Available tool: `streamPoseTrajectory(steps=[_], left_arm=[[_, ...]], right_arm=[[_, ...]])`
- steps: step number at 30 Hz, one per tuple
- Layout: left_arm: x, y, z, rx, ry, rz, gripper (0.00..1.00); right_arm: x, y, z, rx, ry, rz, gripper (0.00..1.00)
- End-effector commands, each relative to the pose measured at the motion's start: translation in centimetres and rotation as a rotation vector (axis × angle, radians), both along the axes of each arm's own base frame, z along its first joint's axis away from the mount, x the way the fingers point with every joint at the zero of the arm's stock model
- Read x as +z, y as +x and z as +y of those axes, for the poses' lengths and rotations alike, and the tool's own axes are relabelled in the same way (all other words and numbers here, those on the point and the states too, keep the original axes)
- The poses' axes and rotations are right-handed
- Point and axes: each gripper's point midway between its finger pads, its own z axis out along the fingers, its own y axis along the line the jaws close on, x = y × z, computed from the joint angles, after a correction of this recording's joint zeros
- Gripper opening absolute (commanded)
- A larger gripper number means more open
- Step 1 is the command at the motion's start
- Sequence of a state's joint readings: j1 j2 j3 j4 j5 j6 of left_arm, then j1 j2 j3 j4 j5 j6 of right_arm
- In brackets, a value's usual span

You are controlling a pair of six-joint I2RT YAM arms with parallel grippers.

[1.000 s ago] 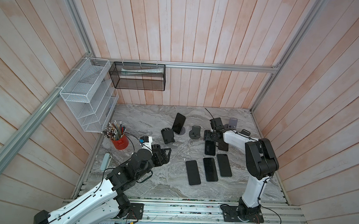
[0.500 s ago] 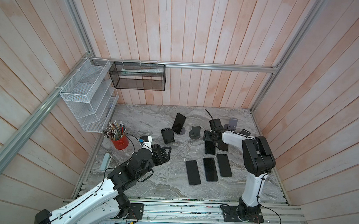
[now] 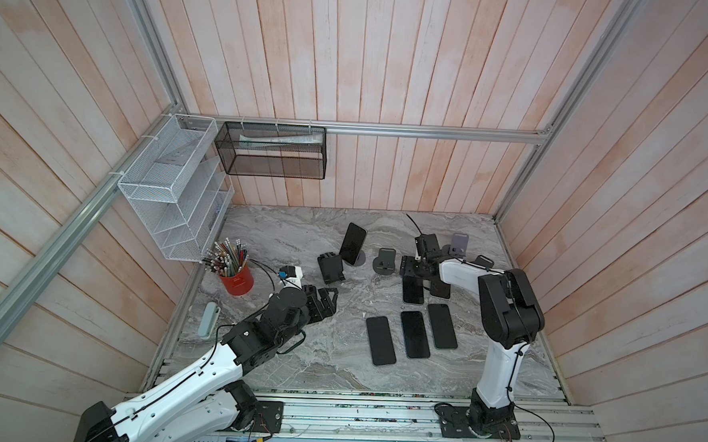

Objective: Remove the phone from the phone stand

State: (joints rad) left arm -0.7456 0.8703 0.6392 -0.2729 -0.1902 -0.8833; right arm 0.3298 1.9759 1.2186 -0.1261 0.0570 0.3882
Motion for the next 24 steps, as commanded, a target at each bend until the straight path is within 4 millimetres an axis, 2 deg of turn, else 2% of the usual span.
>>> streamPoseTrajectory(steps=[1,5,8,11,14,16,20,22,24], left_arm=[[2.4,1.1,-0.1,-0.014,0.026,-0.068,0.99],[2.5,2.9,0.5,-0.011,0.121,-0.067,0.99],[2.4,5.0,0.9,-0.009,0.246,-0.023,0.99],[2.4,7.2,0.3,-0.058,0.4,-0.037,0.99],[1.8,9.3,-0.9,-0.162,0.493,-0.084,0.98],[1.5,10.5,-0.4,-0.209,0.496,-0.115,0.93],[1.2,12.3,-0.1,-0.343,0.383,-0.183,0.86],[0.3,14.0,0.9,-0.345,0.394,-0.132,0.79],[-0.6,15.0,1.0,-0.369,0.373,-0.088,0.74]], right_arm=[[0.8,-0.8,-0.4,0.007,0.013,0.0,0.82],[4.2,-1.3,-0.5,0.018,0.026,-0.059,0.83],[7.6,-2.8,-1.3,-0.003,0.039,-0.131,0.86],[9.8,-4.5,-1.8,-0.011,0.077,-0.207,0.89],[10.4,-6.0,-1.6,0.022,0.099,-0.208,0.89],[10.3,-7.5,-0.9,0.055,0.135,-0.193,0.89],[10.5,-9.8,0.0,0.092,0.179,-0.214,0.89],[10.8,-10.4,0.1,0.1,0.196,-0.224,0.89],[10.9,-10.8,0.1,0.11,0.205,-0.228,0.89]])
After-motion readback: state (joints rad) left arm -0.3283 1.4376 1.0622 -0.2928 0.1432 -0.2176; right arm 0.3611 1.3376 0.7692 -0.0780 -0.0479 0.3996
